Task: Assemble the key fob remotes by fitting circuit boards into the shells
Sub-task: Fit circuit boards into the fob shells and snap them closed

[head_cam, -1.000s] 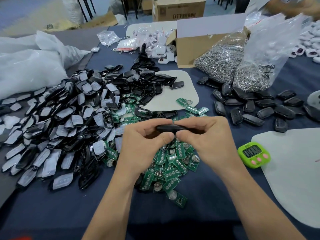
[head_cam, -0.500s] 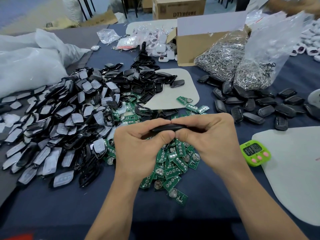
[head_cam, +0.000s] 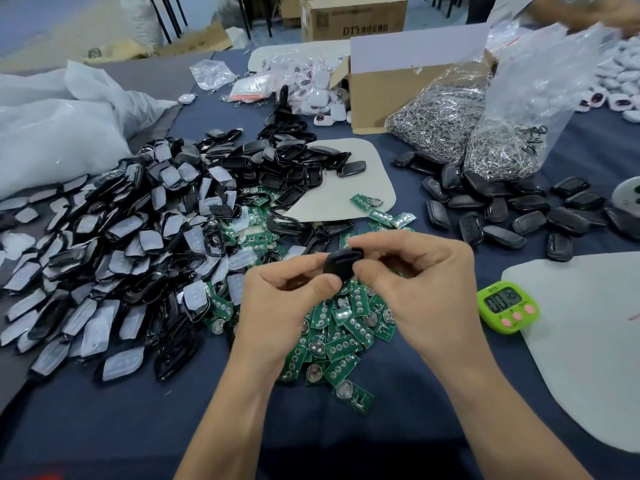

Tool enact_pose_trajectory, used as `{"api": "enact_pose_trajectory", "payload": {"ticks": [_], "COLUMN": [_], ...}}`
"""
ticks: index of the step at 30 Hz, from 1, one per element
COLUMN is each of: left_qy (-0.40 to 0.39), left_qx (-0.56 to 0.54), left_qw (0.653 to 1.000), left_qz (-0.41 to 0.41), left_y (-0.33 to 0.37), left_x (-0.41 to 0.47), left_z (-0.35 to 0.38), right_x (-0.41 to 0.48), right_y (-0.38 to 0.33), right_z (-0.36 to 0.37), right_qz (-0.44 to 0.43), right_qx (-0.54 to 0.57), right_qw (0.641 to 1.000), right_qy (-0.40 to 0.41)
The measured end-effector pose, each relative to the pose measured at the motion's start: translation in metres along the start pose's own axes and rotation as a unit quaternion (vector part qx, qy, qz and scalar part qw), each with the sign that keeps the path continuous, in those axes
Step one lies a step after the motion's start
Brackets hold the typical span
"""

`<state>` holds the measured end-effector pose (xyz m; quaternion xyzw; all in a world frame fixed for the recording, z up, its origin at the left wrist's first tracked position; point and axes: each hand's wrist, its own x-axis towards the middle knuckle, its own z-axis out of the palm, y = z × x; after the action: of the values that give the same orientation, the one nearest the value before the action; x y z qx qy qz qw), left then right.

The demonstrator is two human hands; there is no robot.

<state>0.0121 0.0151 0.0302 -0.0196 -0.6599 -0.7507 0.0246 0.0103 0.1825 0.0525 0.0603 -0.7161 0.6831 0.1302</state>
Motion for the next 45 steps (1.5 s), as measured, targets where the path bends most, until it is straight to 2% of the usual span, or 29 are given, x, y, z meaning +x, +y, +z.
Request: {"api": "enact_pose_trajectory", "payload": {"ticks": [2, 6, 8, 10, 15, 20, 25, 29, 32, 35, 39, 42, 45], "left_qy": [0.006, 0.105, 0.129, 0.127, 0.087, 0.039, 0.000, 0.020, 0.045, 0.071, 0.100, 0.123, 0.146], "left_qx": [-0.002, -0.144, -0.168, -0.144, 0.026, 0.068, 0.037, 0.038, 0.035, -0.015, -0.086, -0.148, -0.139], "left_qw": [1.000, 0.979, 0.969, 0.973, 0.994, 0.996, 0.995, 0.999, 0.998, 0.997, 0.991, 0.981, 0.977], "left_qz": [-0.003, -0.101, -0.128, -0.130, -0.058, -0.041, -0.089, 0.000, 0.041, 0.037, 0.025, 0.021, 0.064], "left_y": [0.001, 0.001, -0.001, -0.002, -0.001, -0.001, -0.006, -0.004, -0.001, 0.004, 0.008, 0.011, 0.019], "left_x": [0.000, -0.001, -0.002, -0.003, 0.002, 0.004, 0.001, -0.002, -0.001, -0.001, -0.006, -0.013, -0.018], "left_z": [0.002, 0.017, 0.023, 0.025, 0.012, 0.003, -0.002, -0.005, 0.002, 0.008, 0.013, 0.021, 0.024], "right_x": [0.000, -0.007, -0.007, -0.004, 0.001, 0.002, 0.003, 0.002, 0.000, 0.001, -0.006, -0.014, -0.020], "right_y": [0.002, 0.007, 0.009, 0.009, 0.008, 0.010, 0.012, 0.012, 0.010, 0.007, 0.000, -0.010, -0.018], "right_z": [0.003, 0.012, 0.015, 0.015, 0.012, 0.012, 0.012, 0.009, 0.010, 0.011, 0.017, 0.027, 0.032], "right_qz": [0.025, 0.094, 0.090, 0.074, 0.069, 0.054, 0.055, 0.023, 0.024, 0.044, 0.071, 0.040, 0.001], "right_qx": [-0.002, -0.049, -0.066, -0.079, -0.086, -0.063, -0.026, -0.083, -0.081, -0.035, 0.089, 0.122, 0.123], "right_qw": [1.000, 0.993, 0.993, 0.993, 0.994, 0.996, 0.997, 0.996, 0.996, 0.998, 0.993, 0.992, 0.992], "right_qy": [-0.004, -0.049, -0.045, -0.038, -0.016, -0.026, -0.045, -0.039, -0.030, -0.034, -0.038, -0.005, 0.021]}}
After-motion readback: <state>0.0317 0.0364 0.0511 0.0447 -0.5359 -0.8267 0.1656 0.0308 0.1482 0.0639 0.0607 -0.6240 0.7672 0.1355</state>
